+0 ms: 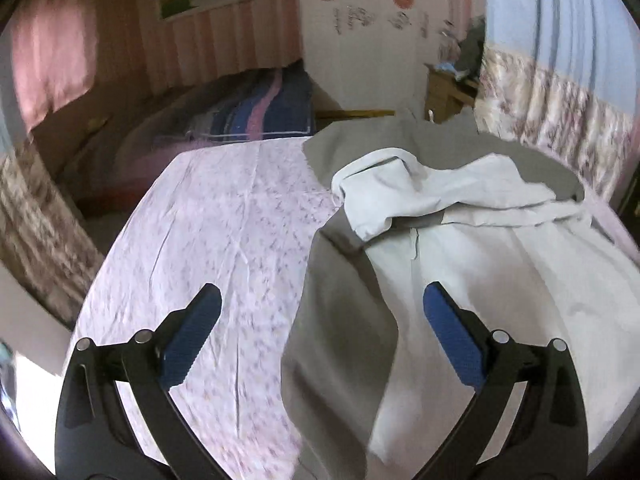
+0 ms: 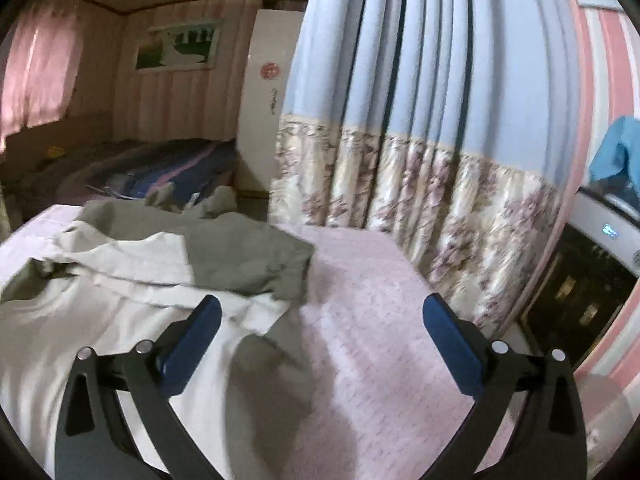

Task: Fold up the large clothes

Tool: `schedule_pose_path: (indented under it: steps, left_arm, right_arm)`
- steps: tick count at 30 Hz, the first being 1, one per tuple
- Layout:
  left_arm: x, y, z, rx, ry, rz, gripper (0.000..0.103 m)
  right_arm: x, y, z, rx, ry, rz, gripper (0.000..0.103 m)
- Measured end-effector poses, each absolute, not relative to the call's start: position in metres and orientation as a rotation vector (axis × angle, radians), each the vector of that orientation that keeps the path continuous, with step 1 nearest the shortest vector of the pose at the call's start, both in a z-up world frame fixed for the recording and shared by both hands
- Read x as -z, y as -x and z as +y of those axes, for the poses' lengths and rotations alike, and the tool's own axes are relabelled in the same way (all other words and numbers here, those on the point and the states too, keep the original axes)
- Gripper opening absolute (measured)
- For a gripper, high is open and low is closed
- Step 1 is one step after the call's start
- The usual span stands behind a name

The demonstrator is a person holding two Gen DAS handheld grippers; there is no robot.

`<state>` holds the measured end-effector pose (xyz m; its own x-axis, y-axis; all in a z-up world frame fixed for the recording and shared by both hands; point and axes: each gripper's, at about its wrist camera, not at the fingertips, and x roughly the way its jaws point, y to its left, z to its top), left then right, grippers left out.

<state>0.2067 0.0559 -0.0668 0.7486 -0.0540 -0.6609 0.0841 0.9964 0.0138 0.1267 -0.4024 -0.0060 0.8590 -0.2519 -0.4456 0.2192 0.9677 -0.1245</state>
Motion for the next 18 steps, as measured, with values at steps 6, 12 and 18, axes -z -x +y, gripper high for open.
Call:
schedule_pose_path:
  steps: [6, 12, 18]
  left_arm:
    - [0.078, -0.183, 0.053, 0.074, 0.032, 0.718, 0.1]
    - [0.08, -0.157, 0.042, 0.02, -0.054, 0.714, 0.1]
    - [0.074, -0.135, 0.045, -0.031, -0.059, 0.694, 0.1]
  right_arm:
    - [0.02, -0.113, -0.398, 0.172, -0.037, 0.539, 0.101]
    - [0.032, -0.094, -0.385, 0.176, -0.081, 0.562, 0.101]
    - [0.037, -0.076, -0.376, 0.196, -0.099, 0.575, 0.101]
